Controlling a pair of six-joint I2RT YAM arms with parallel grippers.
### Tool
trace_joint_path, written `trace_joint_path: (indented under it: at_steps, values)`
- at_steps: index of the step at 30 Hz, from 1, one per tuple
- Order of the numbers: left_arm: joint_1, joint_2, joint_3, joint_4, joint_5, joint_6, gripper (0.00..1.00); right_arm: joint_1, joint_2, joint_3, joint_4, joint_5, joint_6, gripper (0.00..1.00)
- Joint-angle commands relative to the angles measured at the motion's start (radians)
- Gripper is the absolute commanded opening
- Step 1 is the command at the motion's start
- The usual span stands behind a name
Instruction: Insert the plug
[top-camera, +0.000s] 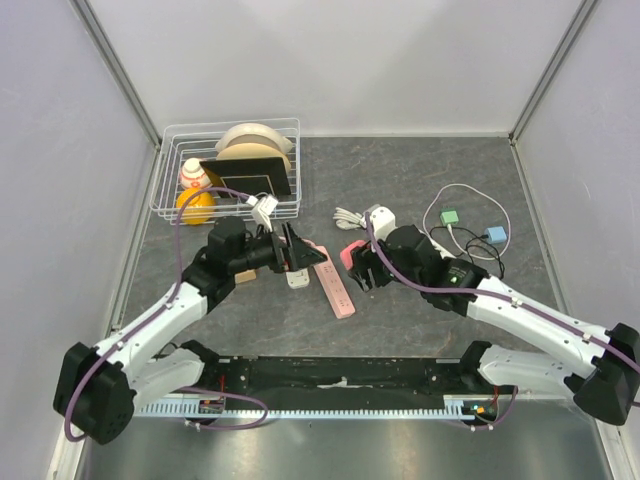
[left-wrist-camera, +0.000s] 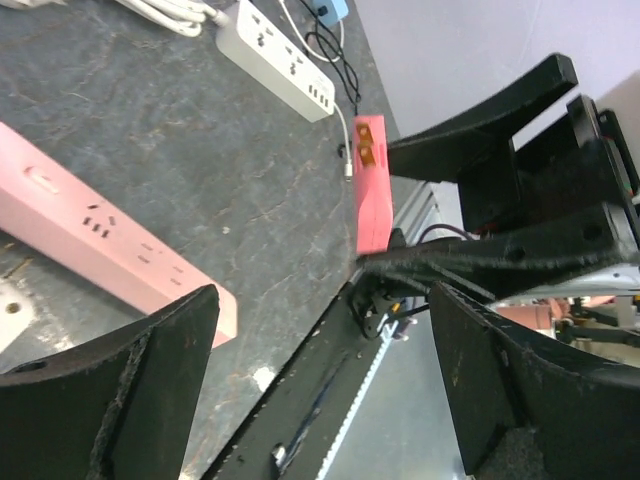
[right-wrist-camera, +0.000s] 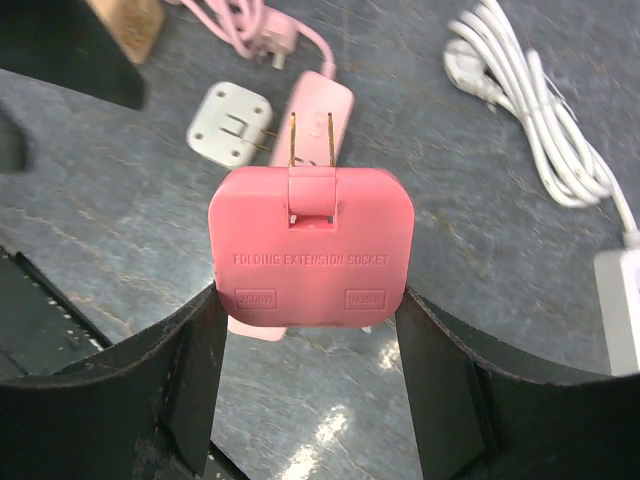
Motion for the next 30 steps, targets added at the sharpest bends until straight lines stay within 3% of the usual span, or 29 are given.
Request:
trace_joint_path:
  at_steps: [1,14,30]
  values:
    - [-0.054,0.054,0.047,0.153,-0.051,-0.158,0.91,0.051,-0.009,0.054,0.062,-0.016,-0.021,0.32]
    - [-0.128,0.166,0.118,0.156,-0.134,-0.194,0.77,0.117,0.005,0.074,0.096,0.002,-0.029,0.32]
    - [-0.151,0.178,0.203,0.02,-0.064,-0.096,0.46,0.141,0.023,0.077,0.09,0.008,-0.041,0.33]
